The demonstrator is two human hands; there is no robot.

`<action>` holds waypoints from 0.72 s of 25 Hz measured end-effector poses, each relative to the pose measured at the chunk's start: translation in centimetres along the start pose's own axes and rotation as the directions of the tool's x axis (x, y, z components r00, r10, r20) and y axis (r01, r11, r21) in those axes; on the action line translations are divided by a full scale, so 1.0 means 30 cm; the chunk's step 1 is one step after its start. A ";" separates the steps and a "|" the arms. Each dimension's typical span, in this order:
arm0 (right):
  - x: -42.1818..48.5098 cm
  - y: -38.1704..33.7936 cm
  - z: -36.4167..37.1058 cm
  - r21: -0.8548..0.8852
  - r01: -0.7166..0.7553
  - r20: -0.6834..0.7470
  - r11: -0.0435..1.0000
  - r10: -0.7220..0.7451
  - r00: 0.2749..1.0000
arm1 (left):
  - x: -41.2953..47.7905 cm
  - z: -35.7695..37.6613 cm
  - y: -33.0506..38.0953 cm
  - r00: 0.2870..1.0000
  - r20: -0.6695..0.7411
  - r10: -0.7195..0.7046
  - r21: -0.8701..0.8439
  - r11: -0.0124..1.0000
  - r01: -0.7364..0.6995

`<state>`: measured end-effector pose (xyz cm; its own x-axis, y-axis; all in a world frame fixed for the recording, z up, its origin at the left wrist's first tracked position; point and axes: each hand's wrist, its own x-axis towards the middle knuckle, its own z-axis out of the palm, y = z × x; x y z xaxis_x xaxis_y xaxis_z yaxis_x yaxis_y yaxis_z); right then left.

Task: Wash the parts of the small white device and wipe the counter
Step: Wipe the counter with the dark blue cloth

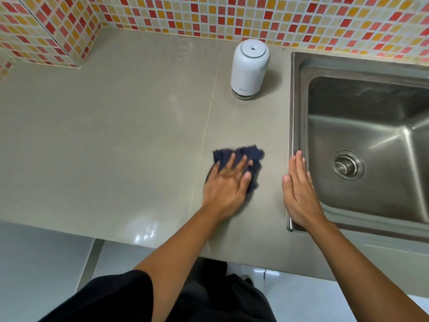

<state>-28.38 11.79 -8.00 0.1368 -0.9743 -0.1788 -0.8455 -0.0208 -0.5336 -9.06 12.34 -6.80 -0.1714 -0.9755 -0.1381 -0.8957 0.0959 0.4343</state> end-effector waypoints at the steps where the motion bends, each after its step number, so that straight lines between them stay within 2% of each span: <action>1: -0.021 0.008 -0.005 0.000 0.009 0.016 1.000 -0.009 1.000 | -0.107 0.018 -0.005 0.995 0.025 0.091 0.031 0.995 -0.092; 2: -0.046 0.013 -0.006 -0.032 0.028 0.033 0.999 -0.027 0.999 | -0.218 0.034 -0.040 0.988 0.021 0.152 0.082 0.985 -0.154; 4: -0.097 0.017 -0.003 -0.146 0.077 0.057 0.986 -0.070 0.996 | -0.346 0.015 -0.133 0.989 -0.010 0.145 0.226 0.964 -0.139; 7: -0.118 0.018 0.000 -0.256 0.098 0.064 0.962 -0.084 0.994 | -0.203 -0.030 -0.167 0.992 -0.079 -0.094 0.275 0.955 0.112; 9: -0.110 0.011 0.003 -0.274 0.104 0.055 0.956 -0.092 0.994 | -0.028 -0.020 -0.091 0.973 -0.081 -0.214 0.178 0.958 0.226; 11: -0.105 0.014 0.006 -0.243 0.109 0.050 0.964 -0.100 0.994 | 0.059 0.007 0.005 0.985 -0.035 -0.169 0.163 0.971 0.173; 13: -0.109 0.030 0.009 -0.176 0.119 0.041 0.977 -0.113 0.993 | 0.007 0.049 0.051 1.000 0.008 0.002 0.219 0.976 -0.004; 15: -0.110 0.042 0.007 -0.077 0.119 0.015 0.990 -0.119 0.993 | -0.150 0.083 0.041 0.982 -0.004 0.188 0.294 0.939 -0.178; 16: -0.111 0.044 0.004 -0.039 0.117 0.003 0.992 -0.117 0.993 | -0.239 0.095 0.020 0.976 -0.028 0.218 0.300 0.933 -0.200; 18: -0.116 0.046 0.000 -0.019 0.109 -0.009 0.994 -0.109 0.994 | -0.348 0.084 -0.040 0.993 -0.038 0.111 0.310 0.946 -0.094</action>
<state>-30.01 15.15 -8.11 0.2237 -0.9682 -0.1118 -0.8350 -0.1312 -0.5344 -7.24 22.92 -8.11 -0.2539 -0.9656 -0.0553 -0.9585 0.2436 0.1480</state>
